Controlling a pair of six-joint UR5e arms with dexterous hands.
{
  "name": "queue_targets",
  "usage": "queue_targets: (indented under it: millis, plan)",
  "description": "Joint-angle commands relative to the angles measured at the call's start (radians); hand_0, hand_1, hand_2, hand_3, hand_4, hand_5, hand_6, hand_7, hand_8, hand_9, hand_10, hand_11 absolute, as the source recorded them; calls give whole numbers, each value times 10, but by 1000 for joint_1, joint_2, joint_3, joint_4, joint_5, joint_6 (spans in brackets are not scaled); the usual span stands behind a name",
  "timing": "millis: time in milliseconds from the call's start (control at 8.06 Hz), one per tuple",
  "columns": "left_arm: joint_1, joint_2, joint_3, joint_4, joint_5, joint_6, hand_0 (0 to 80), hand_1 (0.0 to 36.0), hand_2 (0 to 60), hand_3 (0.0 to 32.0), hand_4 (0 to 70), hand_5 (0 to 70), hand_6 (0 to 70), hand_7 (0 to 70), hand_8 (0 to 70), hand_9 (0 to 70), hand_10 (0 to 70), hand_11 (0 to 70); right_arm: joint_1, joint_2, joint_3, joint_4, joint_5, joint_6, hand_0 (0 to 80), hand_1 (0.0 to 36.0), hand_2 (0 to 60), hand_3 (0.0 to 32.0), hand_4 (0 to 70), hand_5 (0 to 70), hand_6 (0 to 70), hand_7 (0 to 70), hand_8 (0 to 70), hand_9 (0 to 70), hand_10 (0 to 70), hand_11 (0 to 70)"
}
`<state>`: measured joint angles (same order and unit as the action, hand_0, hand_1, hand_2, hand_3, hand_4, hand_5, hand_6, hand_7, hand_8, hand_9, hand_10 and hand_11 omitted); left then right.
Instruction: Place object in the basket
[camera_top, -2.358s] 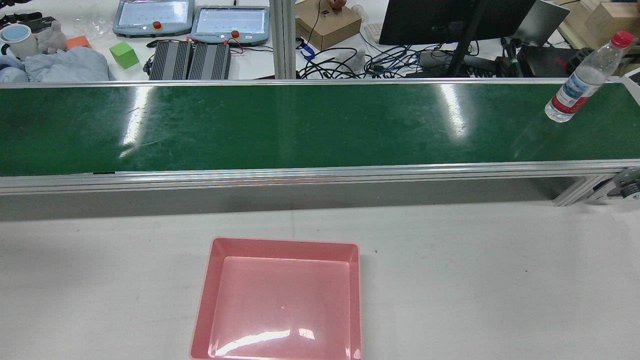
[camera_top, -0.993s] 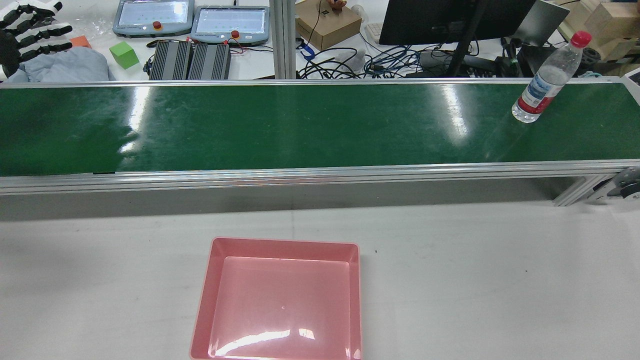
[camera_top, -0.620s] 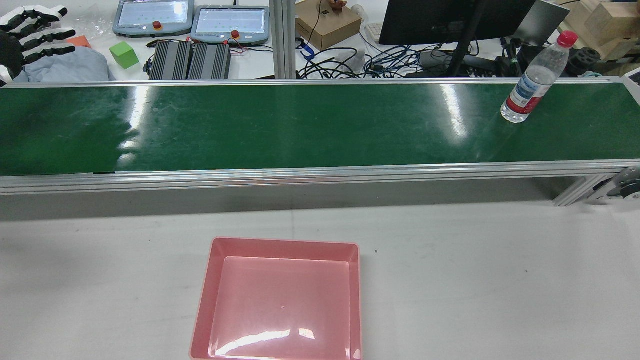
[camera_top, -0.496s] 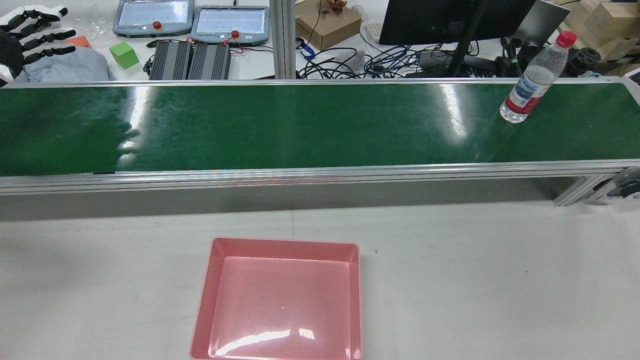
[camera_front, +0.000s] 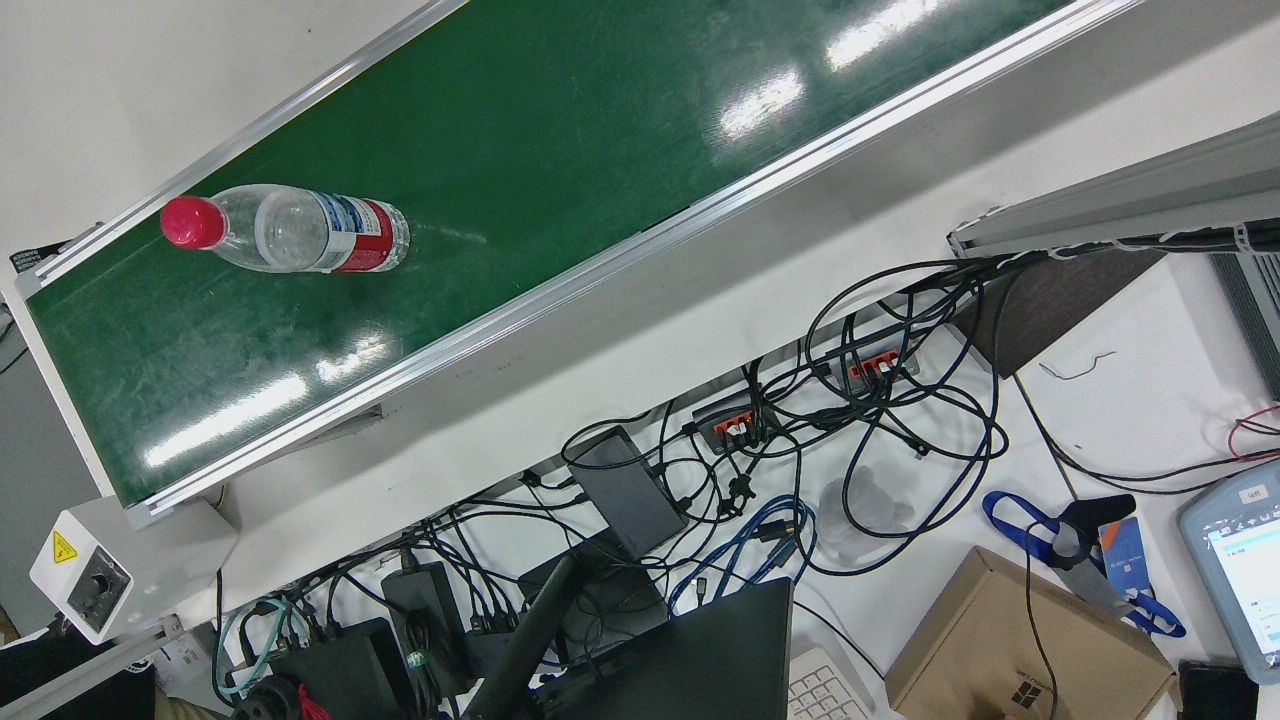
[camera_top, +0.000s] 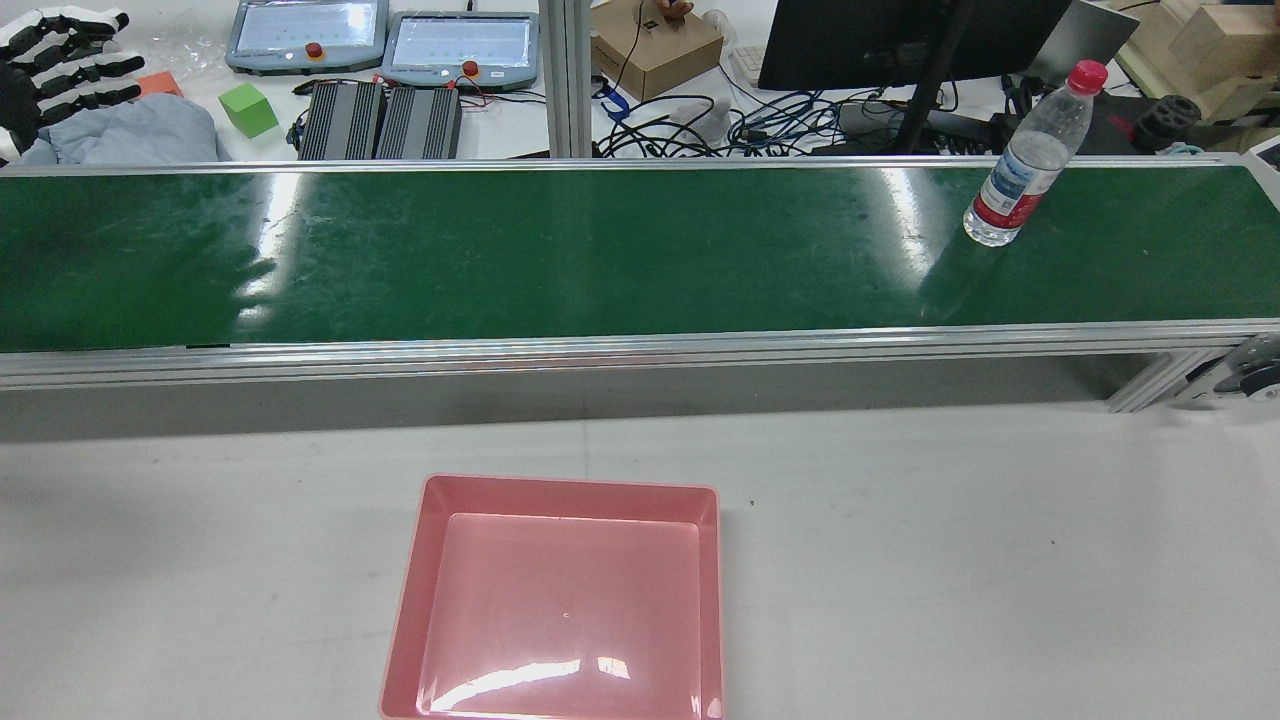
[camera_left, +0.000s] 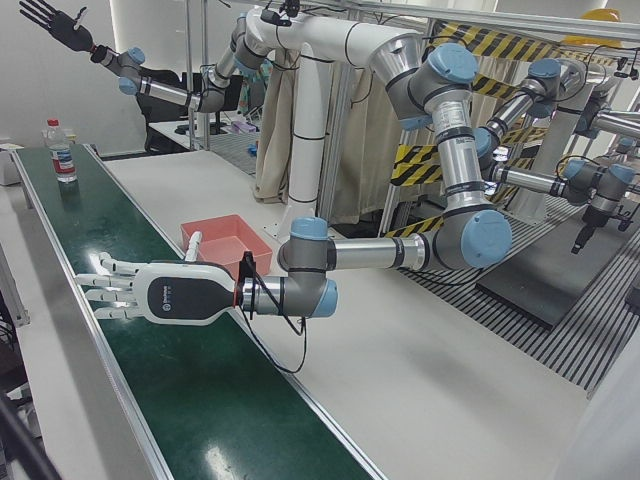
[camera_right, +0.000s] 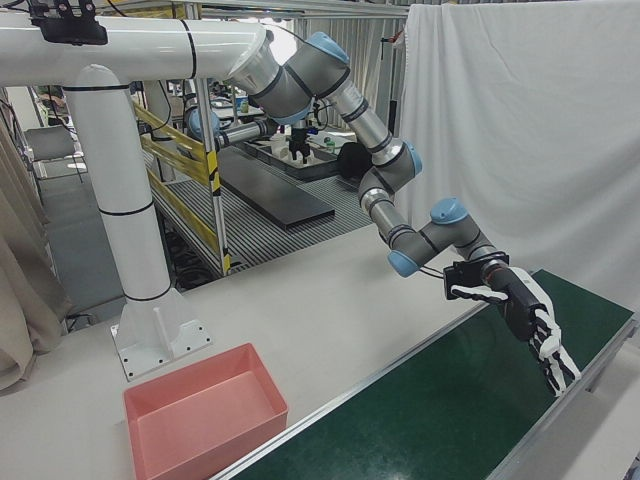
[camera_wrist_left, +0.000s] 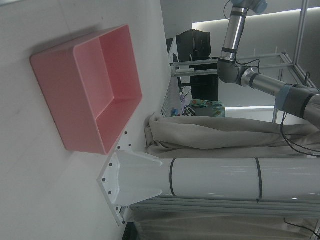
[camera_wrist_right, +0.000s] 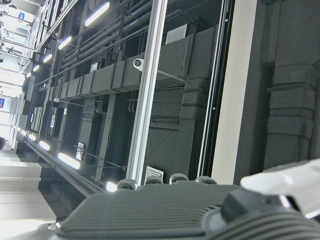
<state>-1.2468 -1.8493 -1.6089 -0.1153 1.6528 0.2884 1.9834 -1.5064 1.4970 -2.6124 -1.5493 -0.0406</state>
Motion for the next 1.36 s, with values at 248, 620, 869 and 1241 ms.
queue_targets:
  millis: [248, 620, 869, 1241]
  plan:
    - [-13, 1, -17, 6, 2, 0, 496, 36, 0, 96, 27, 343, 46, 56, 109, 112, 71, 112, 0, -2, 2, 0, 0, 1, 0, 0, 0, 0, 0, 0, 0, 0, 0, 0, 0, 0]
    - [-13, -1, -19, 6, 2, 0, 496, 35, 0, 96, 25, 344, 47, 57, 110, 115, 76, 120, 0, -2, 0, 0, 0, -1, 0, 0, 0, 0, 0, 0, 0, 0, 0, 0, 0, 0]
    - [-13, -1, -25, 8, 2, 0, 497, 37, 0, 82, 60, 353, 61, 65, 137, 133, 81, 125, 0, -2, 0, 0, 0, 1, 0, 0, 0, 0, 0, 0, 0, 0, 0, 0, 0, 0]
    - [-13, -1, -25, 9, 2, -2, 499, 39, 0, 84, 61, 358, 60, 64, 137, 133, 83, 128, 0, -2, 0, 0, 0, -1, 0, 0, 0, 0, 0, 0, 0, 0, 0, 0, 0, 0]
